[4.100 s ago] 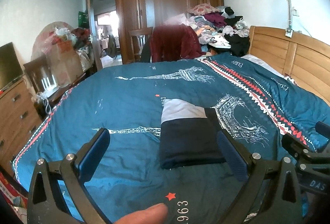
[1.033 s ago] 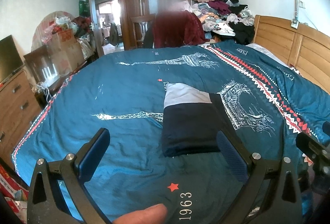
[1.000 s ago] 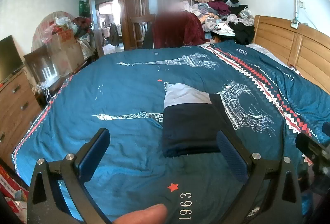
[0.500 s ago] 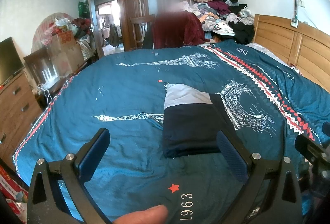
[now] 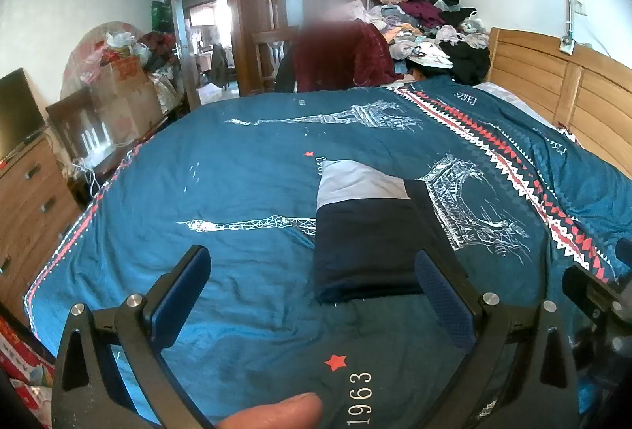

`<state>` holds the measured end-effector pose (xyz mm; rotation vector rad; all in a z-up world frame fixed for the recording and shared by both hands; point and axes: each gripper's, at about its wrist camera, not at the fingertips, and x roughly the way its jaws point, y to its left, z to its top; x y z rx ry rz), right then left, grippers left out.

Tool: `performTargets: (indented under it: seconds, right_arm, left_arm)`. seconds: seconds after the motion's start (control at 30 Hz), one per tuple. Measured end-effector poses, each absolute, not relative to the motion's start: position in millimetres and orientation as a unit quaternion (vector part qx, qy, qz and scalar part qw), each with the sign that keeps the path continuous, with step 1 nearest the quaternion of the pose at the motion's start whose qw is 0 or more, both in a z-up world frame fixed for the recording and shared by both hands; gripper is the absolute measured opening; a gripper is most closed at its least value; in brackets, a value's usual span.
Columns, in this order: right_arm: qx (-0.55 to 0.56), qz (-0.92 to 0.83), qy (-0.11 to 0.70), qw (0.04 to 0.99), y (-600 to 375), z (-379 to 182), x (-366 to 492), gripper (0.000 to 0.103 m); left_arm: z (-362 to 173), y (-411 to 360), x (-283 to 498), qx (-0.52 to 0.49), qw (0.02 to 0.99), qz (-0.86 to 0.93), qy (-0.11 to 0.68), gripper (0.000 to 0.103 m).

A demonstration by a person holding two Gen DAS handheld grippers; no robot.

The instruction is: Fold large clothes

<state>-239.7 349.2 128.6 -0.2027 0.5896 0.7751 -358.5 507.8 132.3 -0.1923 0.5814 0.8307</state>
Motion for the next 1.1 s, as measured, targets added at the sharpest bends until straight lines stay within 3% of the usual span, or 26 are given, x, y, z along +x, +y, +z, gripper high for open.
performTargets:
  seconds: [1.1]
  right_arm:
    - [-0.098, 0.376, 0.285, 0.876, 353.1, 127.5, -240.8, 0.103]
  left_arm:
    - [132.5, 514.6, -356.9, -0.09, 0.86, 0.412, 0.288, 0.103]
